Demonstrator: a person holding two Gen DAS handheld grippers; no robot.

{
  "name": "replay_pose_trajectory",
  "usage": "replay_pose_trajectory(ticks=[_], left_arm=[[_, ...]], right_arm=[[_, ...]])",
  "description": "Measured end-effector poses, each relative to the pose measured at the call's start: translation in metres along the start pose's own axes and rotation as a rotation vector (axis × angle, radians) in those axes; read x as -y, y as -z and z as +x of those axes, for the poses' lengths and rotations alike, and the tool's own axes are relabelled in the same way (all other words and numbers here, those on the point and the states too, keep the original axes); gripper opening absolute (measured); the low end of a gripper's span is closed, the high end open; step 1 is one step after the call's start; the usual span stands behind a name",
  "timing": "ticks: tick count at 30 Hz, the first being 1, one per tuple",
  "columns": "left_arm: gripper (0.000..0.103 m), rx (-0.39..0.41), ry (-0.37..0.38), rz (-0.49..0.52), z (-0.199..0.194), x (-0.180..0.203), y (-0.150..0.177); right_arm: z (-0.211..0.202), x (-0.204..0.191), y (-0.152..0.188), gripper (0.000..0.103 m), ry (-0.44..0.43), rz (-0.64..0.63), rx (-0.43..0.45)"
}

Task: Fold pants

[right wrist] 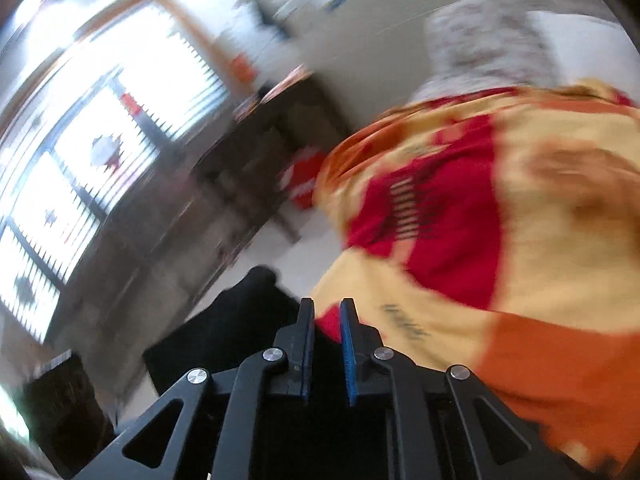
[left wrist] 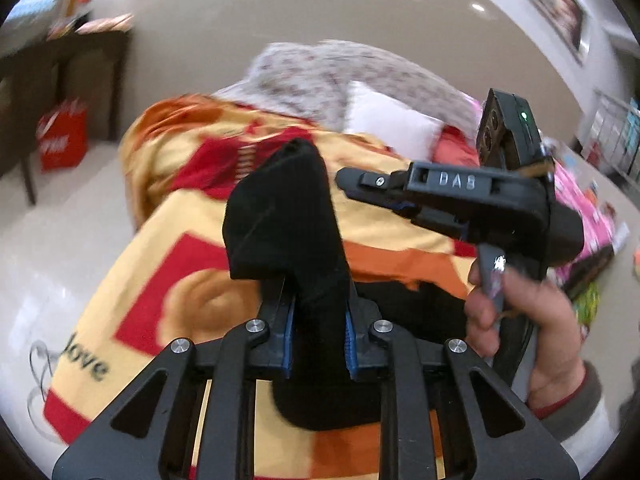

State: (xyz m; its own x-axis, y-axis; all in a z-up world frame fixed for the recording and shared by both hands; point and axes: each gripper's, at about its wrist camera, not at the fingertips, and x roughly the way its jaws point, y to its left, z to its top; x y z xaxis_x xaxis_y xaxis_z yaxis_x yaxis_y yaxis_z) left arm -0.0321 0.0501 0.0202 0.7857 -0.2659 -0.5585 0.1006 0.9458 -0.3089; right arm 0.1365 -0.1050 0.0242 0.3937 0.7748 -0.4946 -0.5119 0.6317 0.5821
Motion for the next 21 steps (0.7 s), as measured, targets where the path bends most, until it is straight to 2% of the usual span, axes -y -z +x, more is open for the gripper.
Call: replay_pose_trajectory(ticks=[1, 3, 4, 7, 8, 10, 11, 12, 13, 16, 18, 21], left_arm=[[0.018, -0.003, 0.016, 0.028, 0.003, 0.011, 0.001], [0.018, -0.032, 0.070, 0.099, 0.013, 0.039, 0.010], [0.018, -0.041, 0.078, 0.123, 0.018, 0.047, 0.015], [0.018, -0.101, 0.086, 0.223, 0.042, 0.076, 0.036], [0.022, -0.122, 0.097, 0.239, 0.046, 0.078, 0.040], [0.035, -0.166, 0.132, 0.268, 0.050, 0.088, 0.047], [0.046, -0.188, 0.183, 0.272, 0.050, 0.091, 0.047], [0.051, -0.209, 0.250, 0.264, 0.049, 0.093, 0.048], [0.051, -0.214, 0.268, 0.260, 0.049, 0.093, 0.048], [0.051, -0.231, 0.266, 0.264, 0.046, 0.093, 0.044], [0.051, -0.226, 0.265, 0.262, 0.039, 0.088, 0.039], [0.051, -0.203, 0.205, 0.261, 0.027, 0.076, 0.030]], right_arm=[[-0.013, 0.009, 0.001, 0.019, 0.007, 0.042, 0.017], [-0.036, 0.034, 0.014, 0.051, 0.019, 0.167, 0.035], [-0.042, 0.046, 0.019, 0.054, 0.024, 0.220, 0.035], [-0.065, 0.082, 0.039, 0.054, 0.041, 0.327, 0.045], [-0.073, 0.092, 0.048, 0.054, 0.068, 0.360, 0.056], [-0.094, 0.105, 0.061, 0.054, 0.058, 0.410, 0.084], [-0.102, 0.112, 0.067, 0.054, 0.041, 0.441, 0.108], [-0.111, 0.118, 0.073, 0.055, 0.040, 0.474, 0.136], [-0.118, 0.121, 0.077, 0.057, 0.041, 0.491, 0.156], [-0.129, 0.115, 0.084, 0.061, 0.033, 0.475, 0.155], [-0.129, 0.102, 0.084, 0.061, 0.075, 0.412, 0.121], [-0.127, 0.081, 0.079, 0.061, 0.155, 0.300, 0.094]])
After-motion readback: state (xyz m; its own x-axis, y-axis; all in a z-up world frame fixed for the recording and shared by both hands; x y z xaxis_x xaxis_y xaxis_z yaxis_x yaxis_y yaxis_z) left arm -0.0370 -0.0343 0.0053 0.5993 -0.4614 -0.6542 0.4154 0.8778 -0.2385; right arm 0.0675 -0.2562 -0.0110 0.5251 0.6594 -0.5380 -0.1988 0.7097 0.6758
